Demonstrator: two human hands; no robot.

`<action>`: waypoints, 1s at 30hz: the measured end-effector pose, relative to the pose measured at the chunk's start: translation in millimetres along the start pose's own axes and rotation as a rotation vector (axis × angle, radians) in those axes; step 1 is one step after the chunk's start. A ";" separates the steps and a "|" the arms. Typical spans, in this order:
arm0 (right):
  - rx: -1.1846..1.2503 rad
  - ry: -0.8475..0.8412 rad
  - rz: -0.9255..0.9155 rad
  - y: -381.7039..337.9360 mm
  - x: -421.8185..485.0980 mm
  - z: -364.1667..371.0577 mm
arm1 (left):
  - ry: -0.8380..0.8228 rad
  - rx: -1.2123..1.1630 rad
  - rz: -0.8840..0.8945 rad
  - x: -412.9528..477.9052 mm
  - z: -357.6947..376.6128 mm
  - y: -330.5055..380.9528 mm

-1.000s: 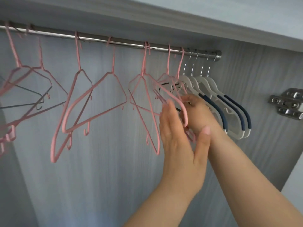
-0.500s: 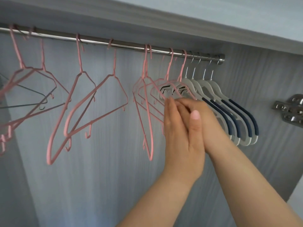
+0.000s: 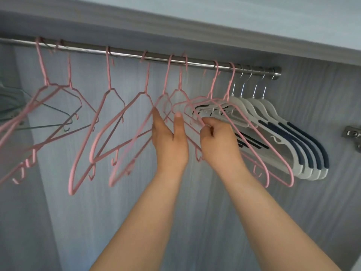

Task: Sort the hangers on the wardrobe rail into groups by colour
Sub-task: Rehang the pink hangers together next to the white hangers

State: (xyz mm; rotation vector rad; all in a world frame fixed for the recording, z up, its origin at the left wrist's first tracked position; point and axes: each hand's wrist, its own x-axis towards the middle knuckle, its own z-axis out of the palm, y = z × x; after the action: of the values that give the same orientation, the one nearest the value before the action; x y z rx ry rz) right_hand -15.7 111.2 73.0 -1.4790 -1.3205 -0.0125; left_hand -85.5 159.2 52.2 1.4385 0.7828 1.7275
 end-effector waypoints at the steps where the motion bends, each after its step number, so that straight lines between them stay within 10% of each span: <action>1: 0.007 0.001 0.022 -0.1 1.1 1.4 | 0.029 -0.019 0.017 7.3 -3.8 -0.2; 30: -0.131 0.062 -0.006 -28.6 -10.8 -5.5 | 0.315 0.419 0.200 101.8 -105.7 -13.7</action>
State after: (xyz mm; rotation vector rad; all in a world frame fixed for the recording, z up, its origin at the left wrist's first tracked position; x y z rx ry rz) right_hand -36.5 93.6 87.9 -1.5718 -1.2941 -0.1502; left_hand -196.9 253.0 75.3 1.5749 1.2661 2.0611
